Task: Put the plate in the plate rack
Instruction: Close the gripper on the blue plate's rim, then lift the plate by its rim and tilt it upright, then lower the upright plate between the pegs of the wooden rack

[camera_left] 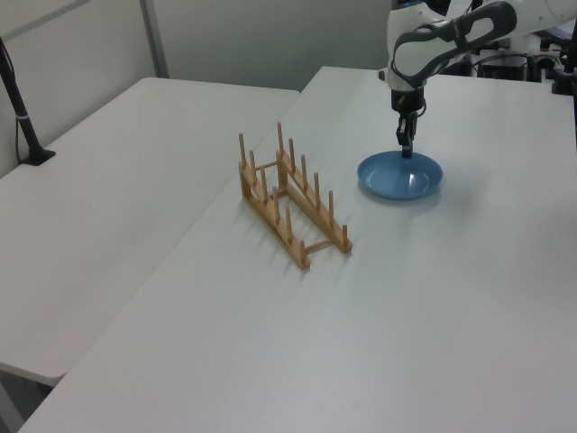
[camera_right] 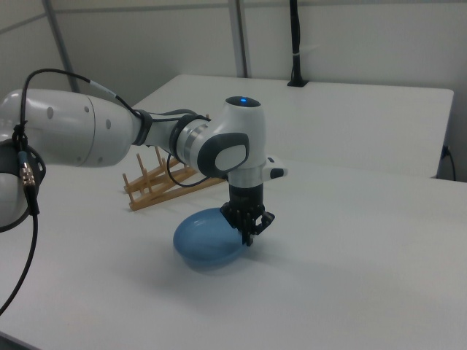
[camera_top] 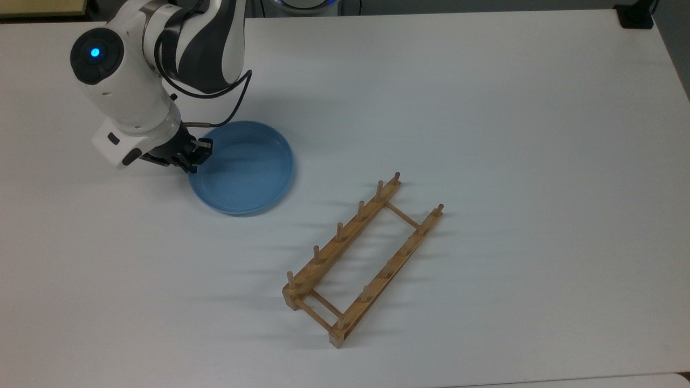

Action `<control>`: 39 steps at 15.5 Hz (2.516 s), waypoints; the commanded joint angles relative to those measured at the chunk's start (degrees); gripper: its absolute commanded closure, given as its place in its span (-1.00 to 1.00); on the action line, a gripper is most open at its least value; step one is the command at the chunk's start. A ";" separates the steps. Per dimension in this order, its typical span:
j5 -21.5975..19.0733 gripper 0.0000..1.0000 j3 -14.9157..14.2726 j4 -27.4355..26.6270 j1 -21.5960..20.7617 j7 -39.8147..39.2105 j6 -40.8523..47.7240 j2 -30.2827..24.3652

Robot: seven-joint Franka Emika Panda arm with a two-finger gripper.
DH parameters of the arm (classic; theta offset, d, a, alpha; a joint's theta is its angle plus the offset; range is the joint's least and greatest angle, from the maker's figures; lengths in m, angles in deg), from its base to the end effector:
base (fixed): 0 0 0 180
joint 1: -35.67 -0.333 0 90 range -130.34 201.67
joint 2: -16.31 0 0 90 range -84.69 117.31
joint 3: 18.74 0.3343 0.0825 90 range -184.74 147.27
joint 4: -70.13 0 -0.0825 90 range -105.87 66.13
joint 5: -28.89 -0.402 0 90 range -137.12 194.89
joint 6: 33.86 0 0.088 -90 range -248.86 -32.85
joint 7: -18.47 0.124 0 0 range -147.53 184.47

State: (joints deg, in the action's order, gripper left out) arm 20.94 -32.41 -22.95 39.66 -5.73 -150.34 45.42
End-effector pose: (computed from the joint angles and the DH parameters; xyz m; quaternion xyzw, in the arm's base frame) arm 0.6701 -0.1836 0.3164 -0.9985 -0.0355 0.0380 0.0173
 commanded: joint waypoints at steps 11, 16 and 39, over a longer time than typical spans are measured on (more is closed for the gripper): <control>-0.85 1.00 -3.38 0.44 -1.09 -15.87 1.00 -9.49; 1.43 1.00 -3.38 2.65 -4.33 -16.94 -4.51 -16.96; 64.71 1.00 -2.85 5.45 -27.98 42.65 -25.99 -12.68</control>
State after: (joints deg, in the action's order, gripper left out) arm 82.56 -34.58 -18.47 13.15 35.03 -175.22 31.20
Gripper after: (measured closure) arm 0.952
